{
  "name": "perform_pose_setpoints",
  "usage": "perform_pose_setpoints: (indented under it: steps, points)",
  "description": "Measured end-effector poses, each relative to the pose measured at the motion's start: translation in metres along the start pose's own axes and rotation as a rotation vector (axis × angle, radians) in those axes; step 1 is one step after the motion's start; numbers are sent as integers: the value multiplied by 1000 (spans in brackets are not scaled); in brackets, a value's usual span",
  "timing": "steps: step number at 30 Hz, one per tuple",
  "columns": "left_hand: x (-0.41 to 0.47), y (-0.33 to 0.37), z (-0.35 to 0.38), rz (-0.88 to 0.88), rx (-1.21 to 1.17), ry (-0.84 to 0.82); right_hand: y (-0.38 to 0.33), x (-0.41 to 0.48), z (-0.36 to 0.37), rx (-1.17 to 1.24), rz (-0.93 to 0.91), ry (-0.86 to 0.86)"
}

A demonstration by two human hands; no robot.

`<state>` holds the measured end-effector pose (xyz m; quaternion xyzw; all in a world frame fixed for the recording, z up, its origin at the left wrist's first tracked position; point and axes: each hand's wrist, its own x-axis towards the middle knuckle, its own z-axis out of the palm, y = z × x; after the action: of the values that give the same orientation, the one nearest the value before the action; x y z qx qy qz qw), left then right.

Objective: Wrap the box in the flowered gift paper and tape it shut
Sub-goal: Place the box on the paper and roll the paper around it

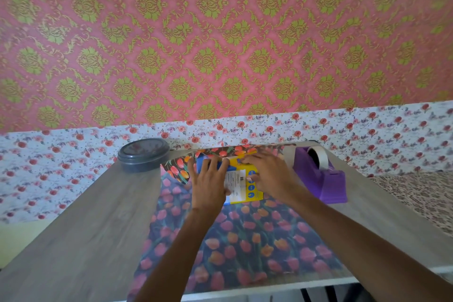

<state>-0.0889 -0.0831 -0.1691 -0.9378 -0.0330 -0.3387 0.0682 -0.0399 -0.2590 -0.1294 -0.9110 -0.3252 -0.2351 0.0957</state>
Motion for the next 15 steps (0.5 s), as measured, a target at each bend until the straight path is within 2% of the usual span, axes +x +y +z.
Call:
perform_pose_setpoints:
  steps: [5, 10, 12, 15]
  points:
    - [-10, -1, 0, 64, 0, 116, -5, -21, 0, -167, -119, 195]
    - [-22, 0, -11, 122, -3, 174, -5, -23, -13, -296, -226, 247]
    - [-30, 1, -13, 126, -9, 179, -6, -17, -28, -248, -269, 192]
    - [-42, 3, -14, 142, -16, 192, -9, -2, -51, -264, -282, -22]
